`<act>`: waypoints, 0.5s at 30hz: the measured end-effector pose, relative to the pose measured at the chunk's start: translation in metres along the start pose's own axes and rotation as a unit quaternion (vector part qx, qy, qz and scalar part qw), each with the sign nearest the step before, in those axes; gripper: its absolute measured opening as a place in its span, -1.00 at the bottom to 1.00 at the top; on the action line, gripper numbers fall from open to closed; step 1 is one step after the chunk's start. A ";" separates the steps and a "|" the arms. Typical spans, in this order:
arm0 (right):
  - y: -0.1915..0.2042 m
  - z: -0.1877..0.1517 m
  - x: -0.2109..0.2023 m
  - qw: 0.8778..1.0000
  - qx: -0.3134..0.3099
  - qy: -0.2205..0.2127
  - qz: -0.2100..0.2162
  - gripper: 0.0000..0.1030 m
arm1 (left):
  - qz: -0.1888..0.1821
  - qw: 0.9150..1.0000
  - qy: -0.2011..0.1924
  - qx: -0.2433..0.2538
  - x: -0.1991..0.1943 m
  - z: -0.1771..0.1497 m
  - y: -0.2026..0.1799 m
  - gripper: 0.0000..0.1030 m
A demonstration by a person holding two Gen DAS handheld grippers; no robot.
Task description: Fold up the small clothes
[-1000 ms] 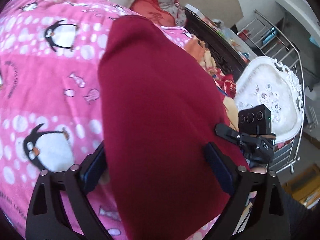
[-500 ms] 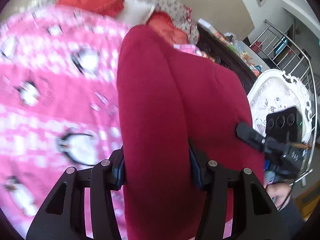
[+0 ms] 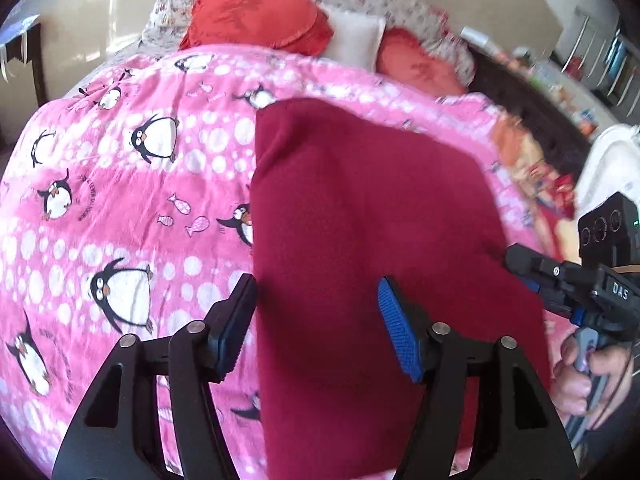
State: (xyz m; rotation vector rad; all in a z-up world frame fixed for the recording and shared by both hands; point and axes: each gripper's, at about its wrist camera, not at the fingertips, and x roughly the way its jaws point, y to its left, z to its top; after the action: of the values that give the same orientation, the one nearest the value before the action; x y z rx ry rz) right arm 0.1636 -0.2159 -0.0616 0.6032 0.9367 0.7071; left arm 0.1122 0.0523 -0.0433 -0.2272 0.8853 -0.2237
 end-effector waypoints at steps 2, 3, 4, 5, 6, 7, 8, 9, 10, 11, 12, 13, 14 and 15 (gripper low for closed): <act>0.014 0.002 -0.021 0.999 -0.036 -0.029 -0.024 0.00 | 0.008 1.000 -0.022 -0.001 -0.019 -0.010 0.004 0.30; 0.027 0.004 -0.029 0.996 -0.068 -0.044 -0.047 0.01 | 0.013 0.999 -0.036 -0.006 -0.030 -0.015 0.006 0.30; 0.042 0.005 -0.033 0.991 -0.105 -0.049 -0.062 0.00 | 0.011 0.999 -0.050 -0.010 -0.037 -0.018 0.005 0.30; 0.066 0.007 -0.032 0.982 -0.164 -0.050 -0.086 0.00 | 0.003 0.998 -0.065 -0.012 -0.044 -0.022 0.005 0.30; 0.091 0.008 -0.026 0.968 -0.223 -0.043 -0.109 0.00 | -0.012 0.997 -0.075 -0.015 -0.049 -0.025 0.002 0.30; 0.109 0.010 -0.018 0.957 -0.264 -0.032 -0.117 -0.04 | -0.030 0.996 -0.077 -0.019 -0.050 -0.024 -0.001 0.30; 0.130 0.010 -0.005 0.942 -0.312 -0.015 -0.120 -0.06 | -0.048 0.996 -0.076 -0.018 -0.050 -0.028 -0.007 0.30; 0.147 0.010 0.013 0.925 -0.357 0.002 -0.132 -0.08 | -0.062 0.996 -0.070 -0.008 -0.047 -0.029 -0.014 0.30; 0.155 0.009 0.025 0.914 -0.380 0.013 -0.141 -0.08 | -0.069 0.996 -0.061 0.004 -0.041 -0.034 -0.021 0.30; 0.156 0.013 0.042 0.904 -0.400 0.033 -0.146 -0.08 | -0.066 0.997 -0.048 0.010 -0.031 -0.036 -0.026 0.30; 0.150 0.017 0.059 0.896 -0.412 0.051 -0.156 -0.08 | -0.060 0.998 -0.026 0.011 -0.019 -0.041 -0.030 0.30; 0.140 0.019 0.073 0.889 -0.419 0.064 -0.173 -0.08 | -0.054 0.998 -0.004 0.019 -0.007 -0.046 -0.033 0.30; 0.120 0.023 0.089 0.884 -0.414 0.091 -0.194 -0.09 | -0.047 0.999 0.007 0.026 0.001 -0.051 -0.036 0.30; 0.088 0.023 0.097 0.882 -0.396 0.124 -0.221 -0.09 | -0.036 0.999 0.009 0.034 0.006 -0.054 -0.040 0.30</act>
State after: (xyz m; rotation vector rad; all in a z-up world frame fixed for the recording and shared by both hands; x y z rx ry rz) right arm 0.1988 -0.0898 -0.0358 -0.4306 0.8789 0.6852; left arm 0.0695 0.0072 -0.0693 -0.1939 0.8860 -0.3235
